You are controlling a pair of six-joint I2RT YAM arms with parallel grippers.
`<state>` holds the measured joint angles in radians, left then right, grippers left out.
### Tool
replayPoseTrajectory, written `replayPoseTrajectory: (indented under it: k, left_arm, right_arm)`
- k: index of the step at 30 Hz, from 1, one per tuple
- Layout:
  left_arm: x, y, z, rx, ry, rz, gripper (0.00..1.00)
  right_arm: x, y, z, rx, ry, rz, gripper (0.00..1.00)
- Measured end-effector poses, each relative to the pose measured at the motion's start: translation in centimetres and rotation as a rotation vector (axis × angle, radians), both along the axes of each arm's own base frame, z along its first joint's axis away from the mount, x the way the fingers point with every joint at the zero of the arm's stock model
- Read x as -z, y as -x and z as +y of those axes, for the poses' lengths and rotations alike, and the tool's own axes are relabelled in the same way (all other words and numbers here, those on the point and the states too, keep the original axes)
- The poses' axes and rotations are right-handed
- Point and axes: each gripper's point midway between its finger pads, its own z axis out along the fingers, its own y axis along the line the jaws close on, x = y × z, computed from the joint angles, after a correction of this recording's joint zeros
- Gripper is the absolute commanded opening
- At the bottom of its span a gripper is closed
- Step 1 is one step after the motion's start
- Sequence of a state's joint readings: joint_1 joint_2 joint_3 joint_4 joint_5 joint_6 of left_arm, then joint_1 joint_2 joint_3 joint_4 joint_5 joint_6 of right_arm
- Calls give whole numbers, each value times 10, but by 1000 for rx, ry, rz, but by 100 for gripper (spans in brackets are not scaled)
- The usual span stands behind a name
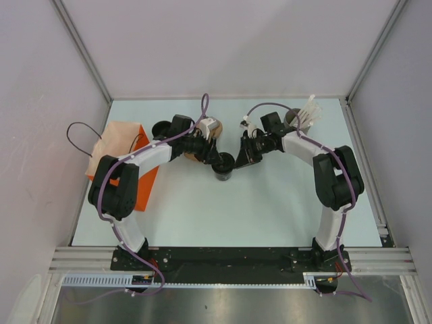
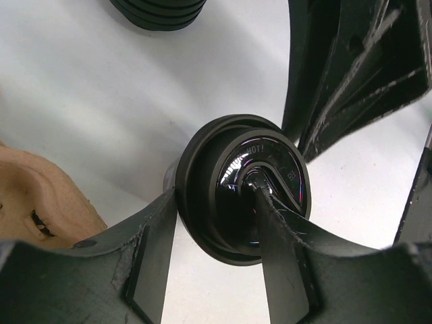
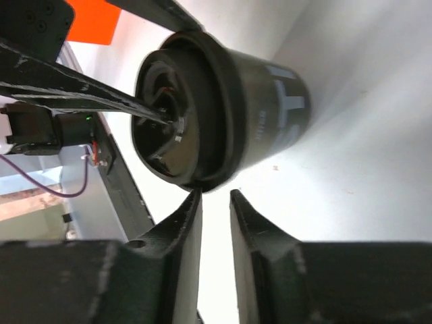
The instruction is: Pack the takeout coffee
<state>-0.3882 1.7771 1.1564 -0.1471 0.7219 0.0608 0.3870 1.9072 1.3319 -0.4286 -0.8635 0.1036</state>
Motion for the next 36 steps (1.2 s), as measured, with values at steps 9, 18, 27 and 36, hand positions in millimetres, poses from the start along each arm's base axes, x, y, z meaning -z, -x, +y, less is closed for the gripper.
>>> replayPoseTrajectory:
  k: [9, 18, 27, 36]
  left_arm:
    - [0, 1, 0, 0, -2, 6, 54]
    - [0, 1, 0, 0, -3, 8, 54]
    - [-1, 1, 0, 0, -4, 10, 54]
    - [-1, 1, 0, -1, -6, 11, 54]
  right_arm:
    - [3, -46, -33, 102, 17, -44, 42]
    - [-12, -69, -11, 89, -62, -43, 49]
    - [-11, -63, 11, 47, -89, -13, 46]
    - [-6, -59, 17, 29, -93, 9, 34]
